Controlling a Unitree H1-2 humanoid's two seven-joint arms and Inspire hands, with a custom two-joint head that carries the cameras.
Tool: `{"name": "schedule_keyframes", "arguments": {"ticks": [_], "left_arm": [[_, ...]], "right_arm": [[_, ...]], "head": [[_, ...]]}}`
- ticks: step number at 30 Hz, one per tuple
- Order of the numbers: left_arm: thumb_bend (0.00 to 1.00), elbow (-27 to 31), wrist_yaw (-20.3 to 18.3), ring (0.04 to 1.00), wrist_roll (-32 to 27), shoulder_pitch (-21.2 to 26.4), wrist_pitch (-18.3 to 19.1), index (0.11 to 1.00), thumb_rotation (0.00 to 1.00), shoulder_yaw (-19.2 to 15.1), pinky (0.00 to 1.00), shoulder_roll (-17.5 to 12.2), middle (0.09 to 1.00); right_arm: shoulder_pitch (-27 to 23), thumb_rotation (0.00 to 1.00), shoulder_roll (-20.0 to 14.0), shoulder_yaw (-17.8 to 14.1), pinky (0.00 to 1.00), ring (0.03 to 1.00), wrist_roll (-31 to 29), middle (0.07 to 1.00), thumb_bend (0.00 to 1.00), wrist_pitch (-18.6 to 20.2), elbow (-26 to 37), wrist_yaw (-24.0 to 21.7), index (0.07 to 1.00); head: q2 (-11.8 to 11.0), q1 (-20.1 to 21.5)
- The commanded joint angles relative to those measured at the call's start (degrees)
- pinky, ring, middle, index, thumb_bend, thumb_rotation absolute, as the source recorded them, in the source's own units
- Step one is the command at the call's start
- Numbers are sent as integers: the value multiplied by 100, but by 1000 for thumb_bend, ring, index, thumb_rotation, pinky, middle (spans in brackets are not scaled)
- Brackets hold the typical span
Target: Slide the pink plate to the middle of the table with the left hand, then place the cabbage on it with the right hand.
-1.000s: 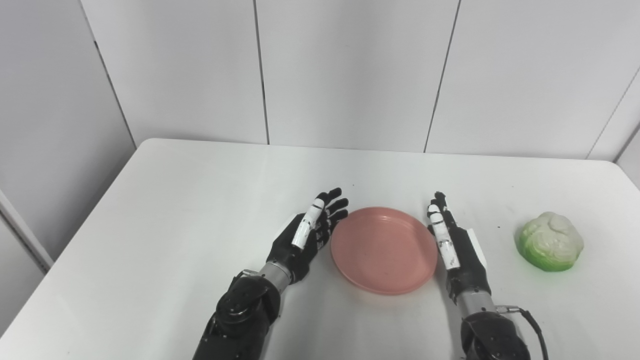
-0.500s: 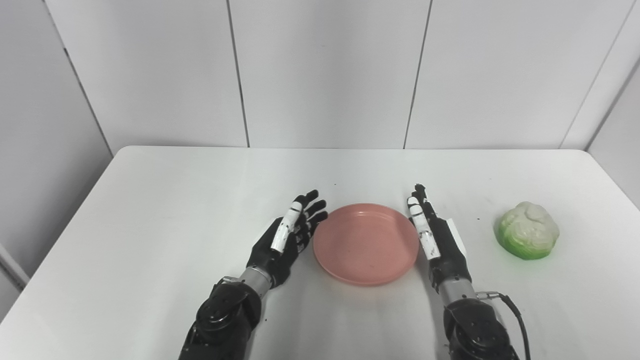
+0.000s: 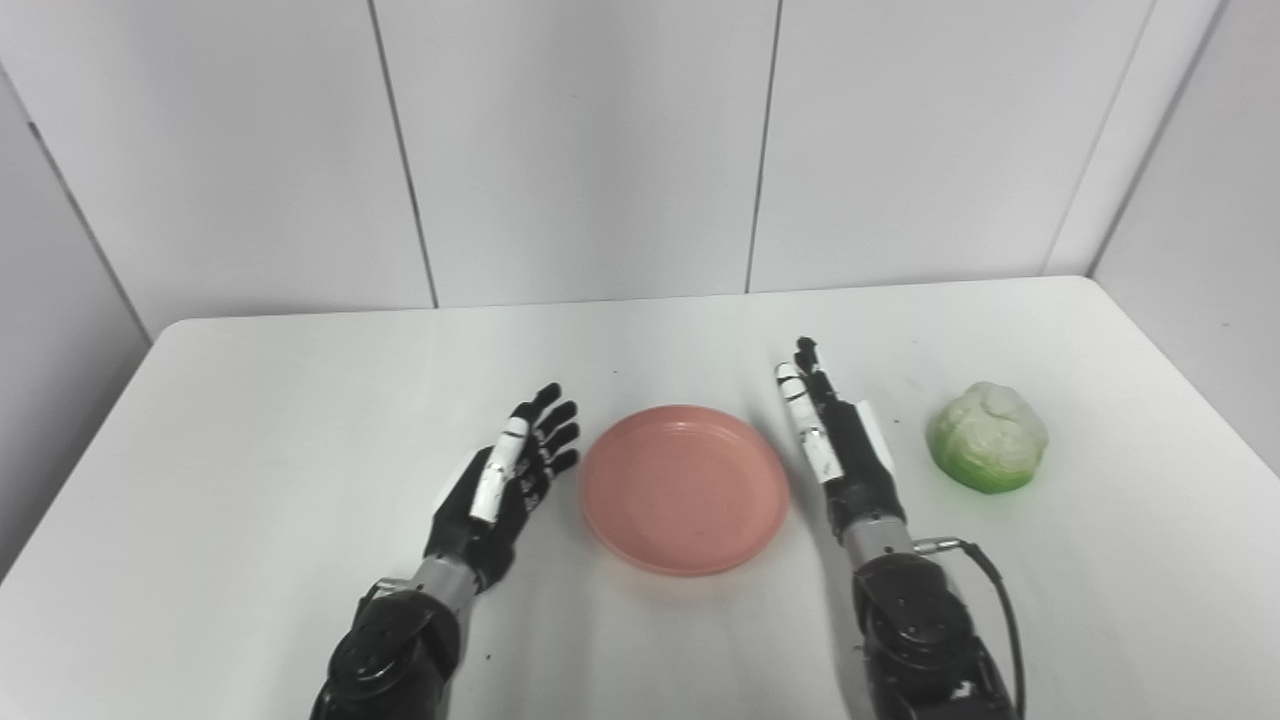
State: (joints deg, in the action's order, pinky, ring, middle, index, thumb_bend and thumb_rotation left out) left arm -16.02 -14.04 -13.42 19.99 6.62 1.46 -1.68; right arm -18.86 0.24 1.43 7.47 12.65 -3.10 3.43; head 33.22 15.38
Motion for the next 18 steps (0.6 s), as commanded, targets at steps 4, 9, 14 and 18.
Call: {"name": "schedule_keyframes", "arguments": {"ticks": [4,9,14,18], "left_arm": [[460,-293,-161,954,-26,137,-259,946,1000,-101,977,-147,951],[465,-456,-319,956,-71,156,-424,953,1000,-134,998,-225,954],[468,-604,-454,958,-135,179,-545,953,1000,-219,998,-292,954],[467,-771,-573,957,-158,216,-715,952,1000,-274,1000,-359,956]], "right_arm": [[-370,1000,-39,91,989,987,186,992,265,-617,76,107,999],[-479,1000,-294,277,921,966,802,982,329,-726,161,215,993],[-611,1000,-526,307,901,950,1279,954,412,-730,388,378,964],[-686,1000,-696,283,889,935,1613,947,481,-654,611,488,953]], "head": [[-113,327],[-183,565],[-260,872],[-301,1057]]}}
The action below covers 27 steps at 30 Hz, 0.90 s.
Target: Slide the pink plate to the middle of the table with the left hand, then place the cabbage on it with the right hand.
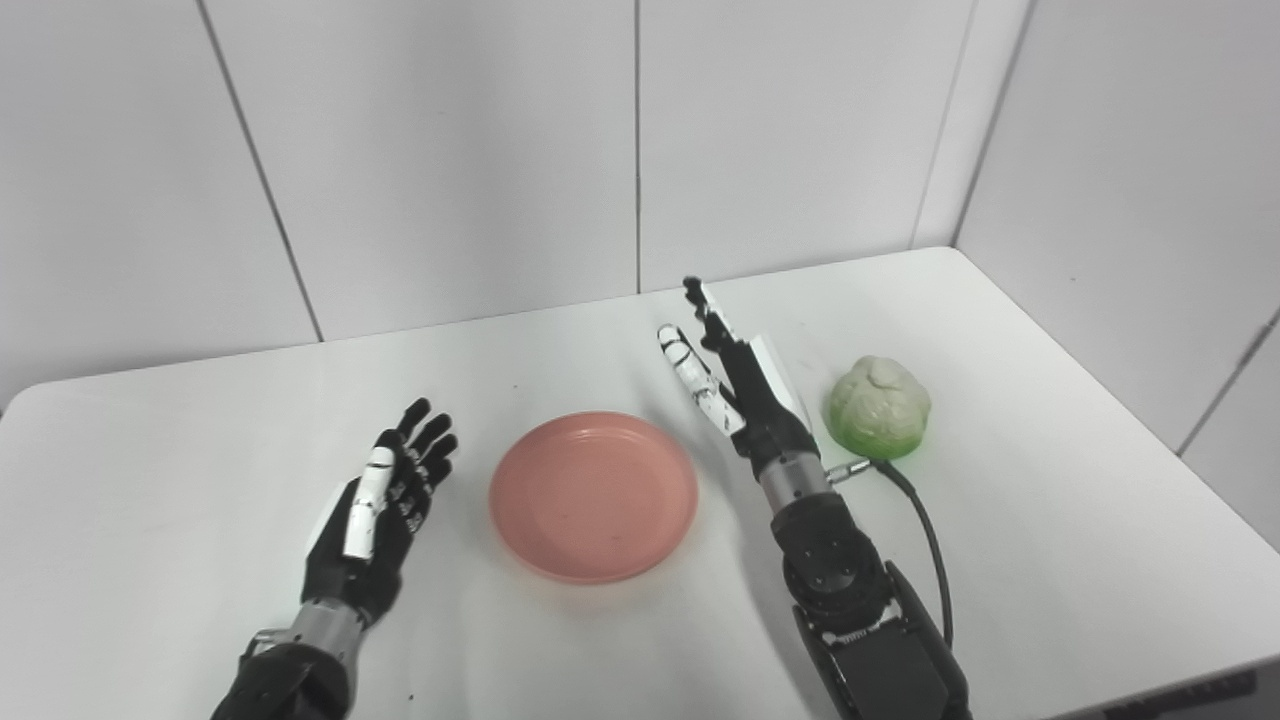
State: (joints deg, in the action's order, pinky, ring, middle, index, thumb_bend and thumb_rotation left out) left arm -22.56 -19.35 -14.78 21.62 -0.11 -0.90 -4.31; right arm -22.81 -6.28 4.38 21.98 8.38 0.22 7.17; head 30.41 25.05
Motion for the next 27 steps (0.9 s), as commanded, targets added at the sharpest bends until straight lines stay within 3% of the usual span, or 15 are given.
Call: {"name": "schedule_keyframes", "arguments": {"ticks": [1,8,11,16,23,27], "left_arm": [[469,-175,-76,956,-46,68,-79,949,1000,-60,1000,-113,954],[471,-557,-349,960,-258,188,-230,950,1000,-210,1000,-210,959],[469,-684,-431,965,-307,226,-291,952,1000,-253,1000,-252,959],[478,-829,-492,964,-289,272,-358,950,1000,-306,1000,-323,960],[477,-868,-475,951,-281,297,-281,932,1000,-365,982,-383,943],[477,-919,-451,943,-299,327,-236,928,1000,-414,979,-402,936]], "right_arm": [[-316,1000,-107,-21,884,933,270,947,509,-150,372,121,955],[-416,903,-405,-241,802,908,786,948,618,90,761,147,957],[-435,898,-512,-344,814,900,1092,939,674,256,856,174,955],[-390,784,-673,-614,830,909,1381,951,792,421,905,291,971],[-207,665,-866,-887,859,959,1576,999,948,608,924,350,1000],[-102,633,-920,-1019,839,958,1538,1000,989,691,957,352,1000]], "head": [[-30,134],[-57,391],[-64,512],[-46,717],[-31,857],[-39,976]]}}
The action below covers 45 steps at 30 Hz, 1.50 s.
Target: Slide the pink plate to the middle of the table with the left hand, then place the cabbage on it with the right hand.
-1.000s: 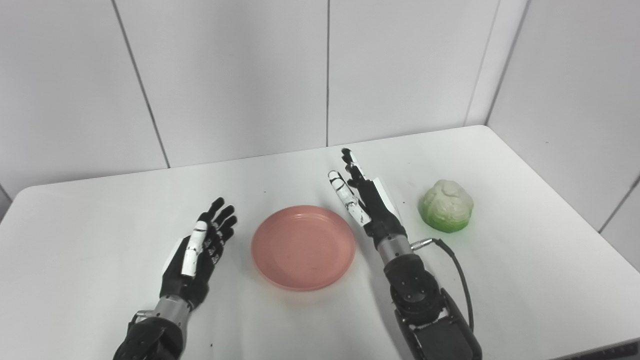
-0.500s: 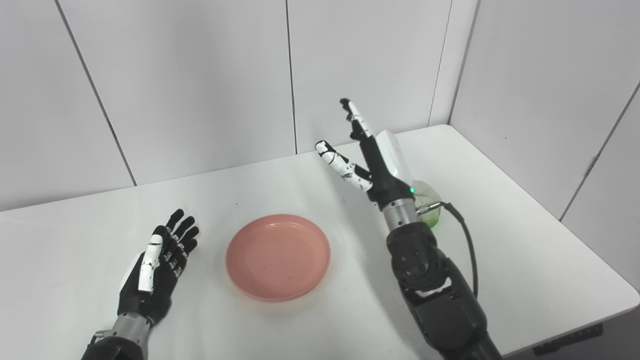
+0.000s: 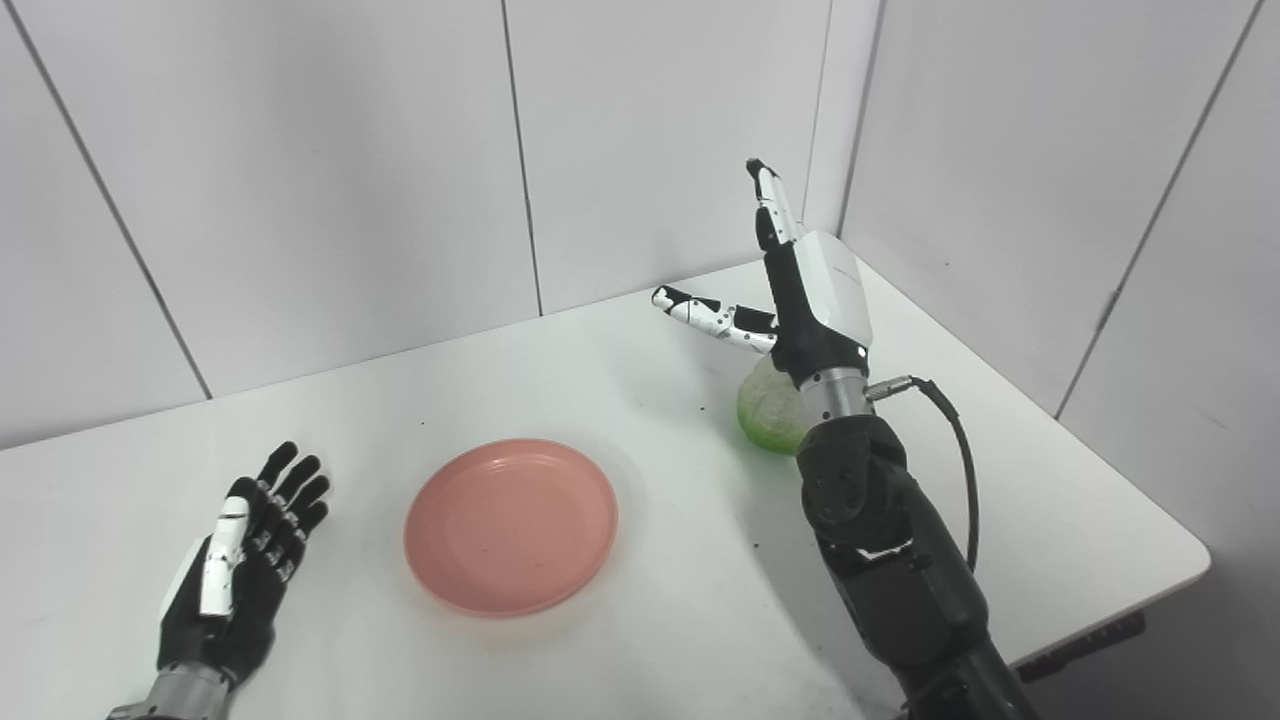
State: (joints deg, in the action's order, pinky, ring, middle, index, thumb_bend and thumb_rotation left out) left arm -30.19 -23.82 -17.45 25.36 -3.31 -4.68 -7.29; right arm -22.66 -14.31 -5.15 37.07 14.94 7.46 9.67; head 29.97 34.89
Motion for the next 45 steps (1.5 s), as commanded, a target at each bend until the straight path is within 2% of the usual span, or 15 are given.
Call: {"name": "schedule_keyframes", "arguments": {"ticks": [1,6,11,13,21,27,34,45], "left_arm": [[477,-159,3,943,-40,-38,125,927,1000,-50,980,-114,936],[472,-161,32,946,-65,-16,228,924,1000,-100,990,-156,935],[468,-115,47,943,-69,-26,294,920,1000,-114,980,-193,935],[464,-95,62,935,-89,-29,334,914,1000,-118,980,-204,927],[465,-23,54,936,-150,-49,424,914,1000,-127,977,-247,928],[468,91,65,936,-155,-79,532,914,1000,-134,976,-270,928],[466,196,74,932,-151,-111,596,913,1000,-153,962,-286,928],[464,289,63,918,-165,-150,663,905,1000,-161,949,-287,917]], "right_arm": [[-79,627,-133,-95,833,958,73,1000,995,89,246,109,1000],[106,646,-228,-215,805,954,220,1000,1000,380,307,65,1000],[304,648,-309,-415,770,948,99,1000,1000,476,363,20,1000],[422,639,-372,-500,800,965,34,1000,1000,485,379,7,1000],[767,610,-533,-720,775,943,-476,1000,1000,138,-51,144,1000],[847,648,-617,-627,752,925,-693,1000,1000,-5,-388,176,1000],[900,692,-745,-484,793,942,-957,1000,1000,-282,-725,57,1000],[759,636,-876,-123,807,935,-1282,1000,1000,-665,-1396,-66,1000]], "head": [[14,37],[46,80],[81,92],[96,111],[180,105],[252,110],[290,116],[368,92]]}}
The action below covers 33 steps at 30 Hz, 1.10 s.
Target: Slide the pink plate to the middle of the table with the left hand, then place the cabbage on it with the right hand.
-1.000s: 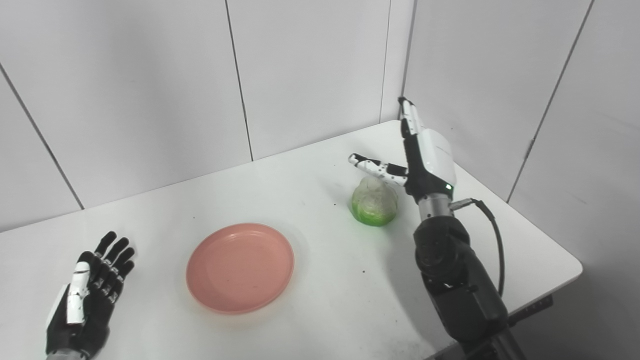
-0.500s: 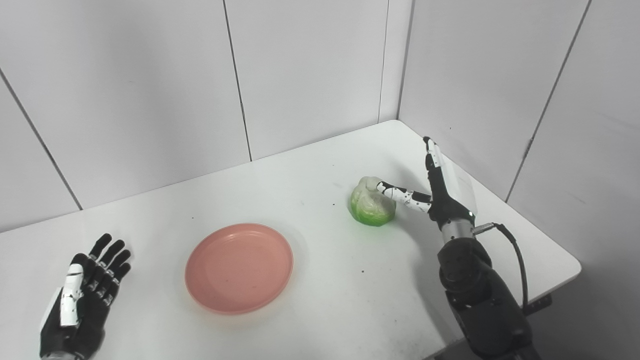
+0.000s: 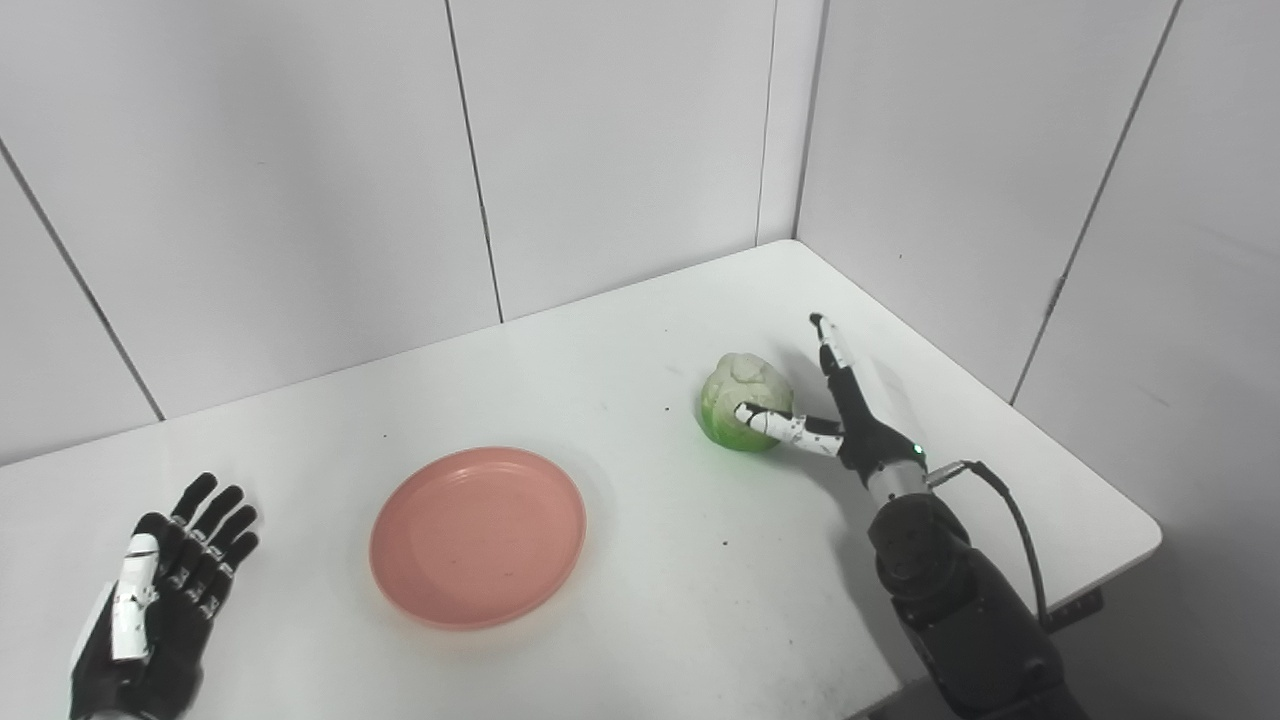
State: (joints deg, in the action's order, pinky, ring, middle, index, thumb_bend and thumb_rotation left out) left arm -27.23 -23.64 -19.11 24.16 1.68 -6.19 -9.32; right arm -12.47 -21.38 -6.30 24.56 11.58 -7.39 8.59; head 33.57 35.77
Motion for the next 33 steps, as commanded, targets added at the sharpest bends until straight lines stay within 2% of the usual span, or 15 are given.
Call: {"name": "schedule_keyframes", "arguments": {"ticks": [1,10,13,20,28,33], "left_arm": [[463,-1,38,920,-10,-30,182,906,1000,-13,951,-85,919],[461,25,22,927,-12,-43,195,906,1000,-19,953,-65,921],[459,14,4,925,-20,-50,190,907,1000,-17,947,-63,922],[460,151,13,930,-23,-102,285,909,1000,8,957,-42,926],[466,126,-18,928,-26,-103,223,914,1000,20,951,-23,929],[469,174,-49,932,-40,-126,228,924,1000,36,957,-8,935]], "right_arm": [[-279,631,-173,13,808,937,-51,1000,1000,-332,45,31,1000],[-494,623,-202,157,779,923,-136,1000,1000,-407,-352,-14,1000],[-570,613,-209,219,808,939,-160,1000,1000,-444,-444,-35,1000],[-747,596,-194,287,796,925,-166,994,1000,-521,-650,68,1000],[-931,579,-269,394,808,925,-165,991,1000,-428,-862,12,1000],[-1068,558,-294,479,816,926,-187,980,1000,-508,-1109,25,1000]], "head": [[8,3],[65,-22],[75,-32],[103,-71],[122,-143],[129,-194]]}}
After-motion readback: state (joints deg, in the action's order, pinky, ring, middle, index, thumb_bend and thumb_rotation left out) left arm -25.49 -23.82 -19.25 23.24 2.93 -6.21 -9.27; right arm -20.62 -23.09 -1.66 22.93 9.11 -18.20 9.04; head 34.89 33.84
